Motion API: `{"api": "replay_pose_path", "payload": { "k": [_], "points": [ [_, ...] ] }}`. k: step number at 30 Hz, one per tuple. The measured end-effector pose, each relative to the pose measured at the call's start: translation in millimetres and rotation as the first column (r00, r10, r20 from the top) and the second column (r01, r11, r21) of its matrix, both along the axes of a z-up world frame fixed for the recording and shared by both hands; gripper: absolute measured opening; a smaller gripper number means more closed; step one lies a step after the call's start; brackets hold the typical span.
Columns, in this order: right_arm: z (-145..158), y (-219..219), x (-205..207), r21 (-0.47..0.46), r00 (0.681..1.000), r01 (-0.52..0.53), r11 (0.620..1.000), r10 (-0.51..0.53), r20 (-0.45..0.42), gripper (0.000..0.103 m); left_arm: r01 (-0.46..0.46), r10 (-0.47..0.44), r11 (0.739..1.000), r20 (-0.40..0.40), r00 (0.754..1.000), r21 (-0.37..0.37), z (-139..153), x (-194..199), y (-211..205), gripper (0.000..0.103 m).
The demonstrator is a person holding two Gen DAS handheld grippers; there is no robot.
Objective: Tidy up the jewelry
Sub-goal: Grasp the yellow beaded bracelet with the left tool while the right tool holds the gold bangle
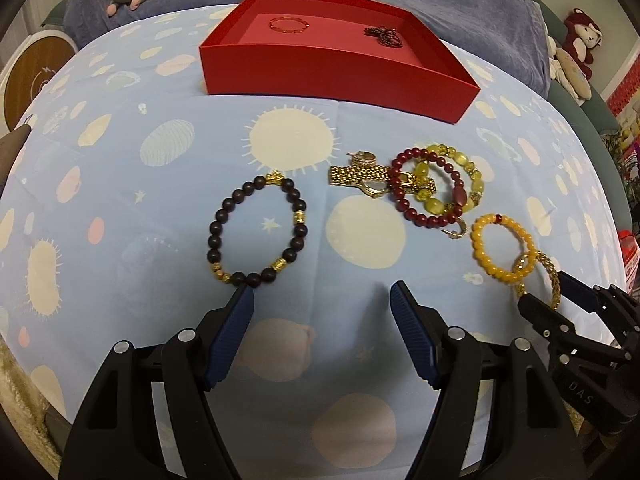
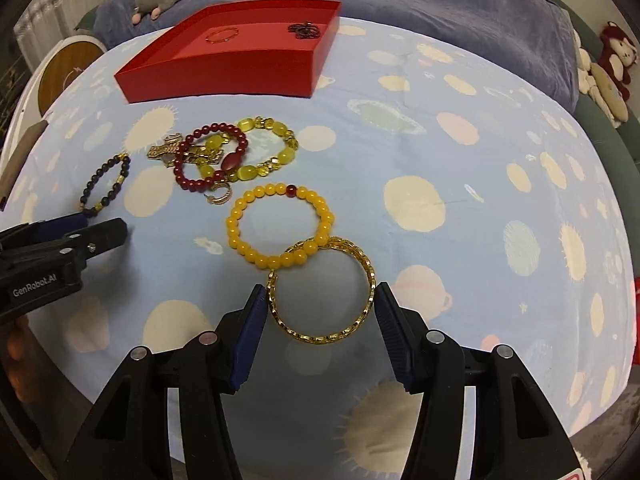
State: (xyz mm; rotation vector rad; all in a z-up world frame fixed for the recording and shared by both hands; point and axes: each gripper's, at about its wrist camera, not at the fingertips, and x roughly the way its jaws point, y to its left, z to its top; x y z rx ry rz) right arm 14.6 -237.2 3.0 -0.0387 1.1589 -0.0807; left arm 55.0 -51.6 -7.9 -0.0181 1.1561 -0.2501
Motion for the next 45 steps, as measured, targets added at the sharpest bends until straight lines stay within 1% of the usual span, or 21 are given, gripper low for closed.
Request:
{"api": "replay_pose_path", "payload": {
  "k": [1, 2, 5, 7, 10, 14, 17, 21, 26, 32, 35, 37, 38, 41, 43, 44, 45],
  "points": [
    [0.8, -0.1, -0.4, -0.027, 1.000, 0.002, 1.000, -0.002, 0.001, 0.053, -0.009, 0.009, 1.000, -0.001, 1.000, -0.005, 0.3, 0.6, 3.3, 0.067],
    [1.3, -0.7, -1.4, -0.035, 1.000, 0.001, 0.999, -0.001, -0.001, 0.053, -0.018, 0.018, 1.000, -0.002, 1.000, -0.011, 0.4, 1.2, 6.5, 0.067],
    [1.1, -3.9, -1.9, -0.016, 1.000, 0.016, 1.000, -0.016, -0.020, 0.053, -0.038, 0.038, 0.999, -0.001, 0.999, -0.022, 1.8, 2.2, 14.3, 0.067],
    [2.1, -5.1, -5.1, 0.010, 0.999, 0.024, 1.000, -0.024, -0.021, 0.053, -0.043, 0.043, 0.999, 0.000, 0.999, -0.032, 4.1, 1.7, 18.0, 0.067],
    [7.8, -6.8, -10.5, 0.086, 0.999, 0.052, 0.995, -0.050, -0.021, 0.053, -0.031, 0.031, 0.998, 0.001, 1.000, -0.053, 8.3, -0.2, 17.4, 0.067],
    [15.6, -4.0, -19.3, 0.118, 0.998, 0.060, 0.991, -0.056, -0.034, 0.053, -0.020, 0.016, 0.994, -0.030, 0.999, -0.111, 11.9, -4.8, 10.7, 0.067],
    [17.5, -0.8, -31.3, 0.138, 0.997, 0.059, 0.989, -0.050, -0.065, 0.053, -0.007, -0.002, 0.989, -0.058, 0.998, -0.145, 12.1, -11.5, 1.5, 0.067],
    [17.0, 1.2, -50.8, 0.141, 0.994, 0.071, 0.987, -0.058, -0.092, 0.053, 0.041, -0.049, 0.990, -0.056, 0.997, -0.138, 12.3, -22.1, -14.5, 0.067],
    [22.8, -12.1, -58.8, 0.156, 0.990, 0.128, 0.979, -0.118, -0.074, 0.053, 0.074, -0.082, 0.988, -0.056, 0.995, -0.133, 12.5, -21.8, -38.2, 0.067],
    [25.1, -27.8, -56.5, 0.168, 0.985, 0.168, 0.972, -0.159, -0.063, 0.053, 0.116, -0.122, 0.986, -0.037, 0.992, -0.122, 12.3, -8.3, -77.4, 0.067],
    [24.5, -34.3, -54.9, 0.177, 0.982, 0.184, 0.967, -0.176, -0.063, 0.053, 0.129, -0.132, 0.987, -0.033, 0.991, -0.101, 7.4, -0.4, -94.3, 0.061],
    [24.0, -37.8, -53.2, 0.183, 0.981, 0.193, 0.964, -0.184, -0.063, 0.053, 0.135, -0.138, 0.988, -0.037, 0.990, -0.074, 1.4, 3.4, -103.5, 0.053],
    [24.0, -39.6, -52.1, 0.184, 0.980, 0.196, 0.963, -0.188, -0.062, 0.053, 0.137, -0.139, 0.989, -0.037, 0.990, -0.055, -1.7, 4.3, -106.5, 0.052],
    [22.8, -42.5, -48.4, 0.178, 0.979, 0.201, 0.963, -0.193, -0.059, 0.053, 0.160, -0.160, 0.987, 0.010, 0.987, 0.029, -2.3, 0.6, -115.6, 0.045],
    [20.8, -43.3, -46.4, 0.183, 0.979, 0.203, 0.962, -0.195, -0.059, 0.053, 0.179, -0.182, 0.980, 0.037, 0.983, 0.084, -3.4, -3.0, -117.7, 0.030],
    [19.5, -43.2, -45.3, 0.186, 0.979, 0.204, 0.961, -0.196, -0.059, 0.053, 0.183, -0.189, 0.977, 0.048, 0.981, 0.105, -3.5, -4.5, -116.1, 0.026],
    [18.3, -43.0, -44.4, 0.188, 0.978, 0.206, 0.960, -0.198, -0.060, 0.053, 0.189, -0.196, 0.975, 0.054, 0.979, 0.114, -3.6, -5.2, -114.0, 0.018]
  ]
}}
